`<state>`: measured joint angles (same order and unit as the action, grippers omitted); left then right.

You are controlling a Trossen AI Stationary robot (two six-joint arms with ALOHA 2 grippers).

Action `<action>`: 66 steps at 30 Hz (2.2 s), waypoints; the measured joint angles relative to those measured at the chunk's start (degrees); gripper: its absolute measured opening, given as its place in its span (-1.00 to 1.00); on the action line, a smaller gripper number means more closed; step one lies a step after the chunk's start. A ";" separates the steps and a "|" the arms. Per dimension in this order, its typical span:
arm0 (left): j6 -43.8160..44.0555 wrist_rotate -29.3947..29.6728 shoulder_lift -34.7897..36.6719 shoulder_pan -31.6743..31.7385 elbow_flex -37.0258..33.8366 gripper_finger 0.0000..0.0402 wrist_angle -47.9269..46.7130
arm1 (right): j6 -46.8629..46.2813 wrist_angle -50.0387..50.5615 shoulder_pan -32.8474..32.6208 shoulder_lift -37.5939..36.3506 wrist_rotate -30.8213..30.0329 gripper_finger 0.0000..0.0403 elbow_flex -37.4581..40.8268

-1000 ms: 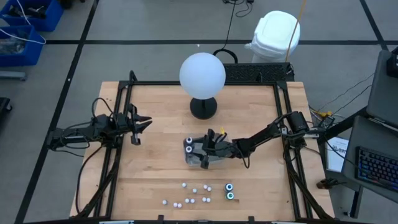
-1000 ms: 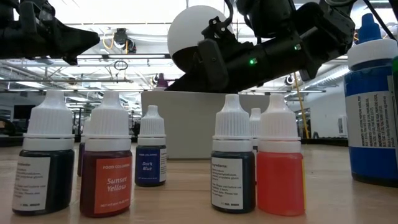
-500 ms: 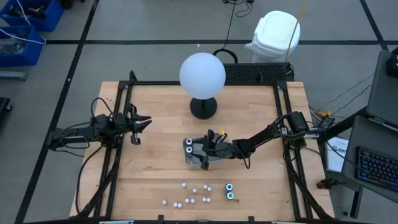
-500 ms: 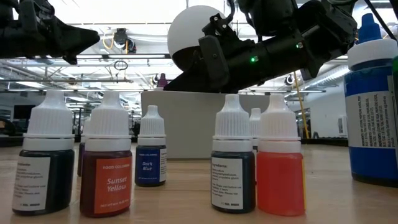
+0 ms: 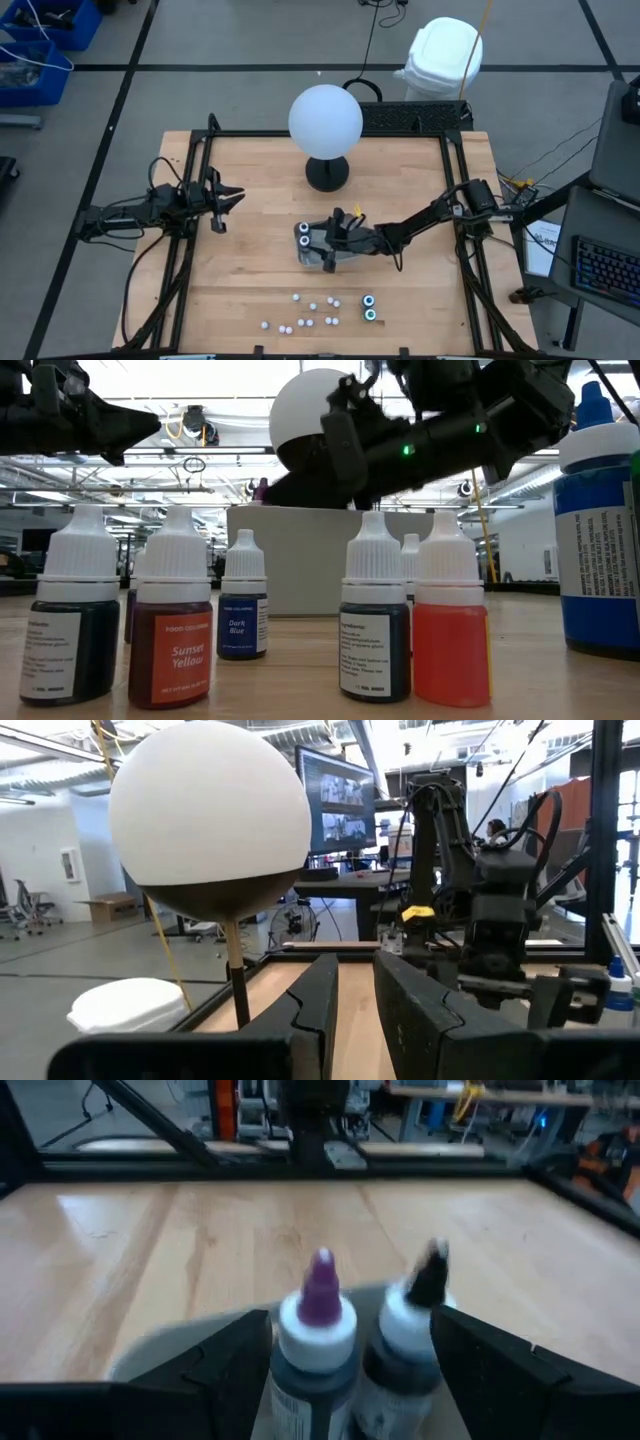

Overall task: Pick & Place food coloring
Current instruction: Adjust the gray bin on the table

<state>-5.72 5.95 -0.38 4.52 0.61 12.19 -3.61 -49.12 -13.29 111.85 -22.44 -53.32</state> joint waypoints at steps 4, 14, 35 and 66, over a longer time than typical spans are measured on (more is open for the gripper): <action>0.00 0.01 0.02 0.01 -0.01 -0.62 0.00 | 3.23 0.81 -1.20 -2.95 -0.55 0.31 -0.07; 0.02 -0.04 0.00 0.01 0.01 -0.62 -0.18 | 6.03 15.75 -5.59 -13.84 -10.51 0.31 -0.07; -9.37 -11.49 -6.80 0.01 0.01 -0.62 0.67 | 11.79 26.63 -11.25 -22.53 -13.99 -0.72 -0.07; 14.83 -3.42 -45.91 -13.33 0.01 -0.96 18.30 | -35.83 76.88 -17.99 -32.70 -22.49 -1.00 7.70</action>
<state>9.11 2.53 -46.28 -8.81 0.62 30.49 -39.45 27.76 -31.28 79.15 -44.93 -45.62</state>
